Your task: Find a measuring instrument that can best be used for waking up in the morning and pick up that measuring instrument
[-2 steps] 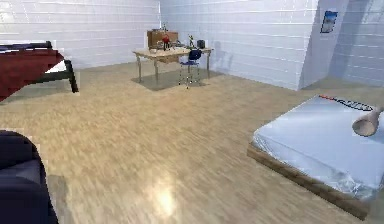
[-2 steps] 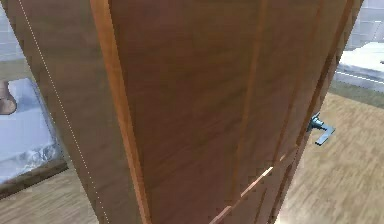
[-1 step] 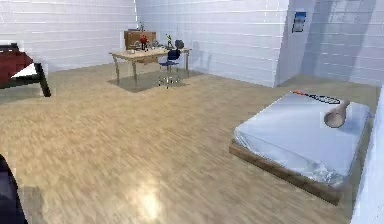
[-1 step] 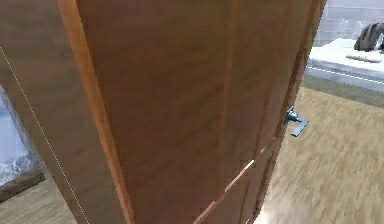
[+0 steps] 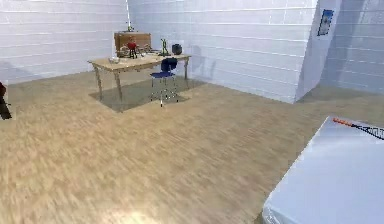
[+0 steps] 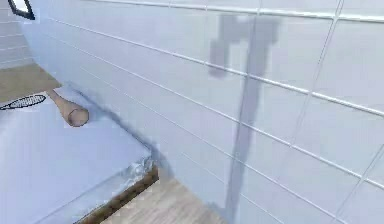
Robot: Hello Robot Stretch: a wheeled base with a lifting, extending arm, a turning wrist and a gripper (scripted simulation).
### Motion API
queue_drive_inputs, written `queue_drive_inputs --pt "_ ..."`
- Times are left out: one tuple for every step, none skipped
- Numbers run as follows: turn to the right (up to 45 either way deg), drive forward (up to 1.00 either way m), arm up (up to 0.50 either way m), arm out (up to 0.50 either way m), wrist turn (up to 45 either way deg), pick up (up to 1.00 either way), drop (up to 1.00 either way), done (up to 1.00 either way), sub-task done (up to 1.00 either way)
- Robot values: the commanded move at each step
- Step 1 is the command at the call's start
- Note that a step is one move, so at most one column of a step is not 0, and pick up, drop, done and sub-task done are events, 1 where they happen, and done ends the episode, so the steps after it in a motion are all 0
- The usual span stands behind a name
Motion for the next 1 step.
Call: queue_drive_inputs --pt "0.0 1.0 0.0 0.0 0.0 0.0 0.0 0.0 0.0"
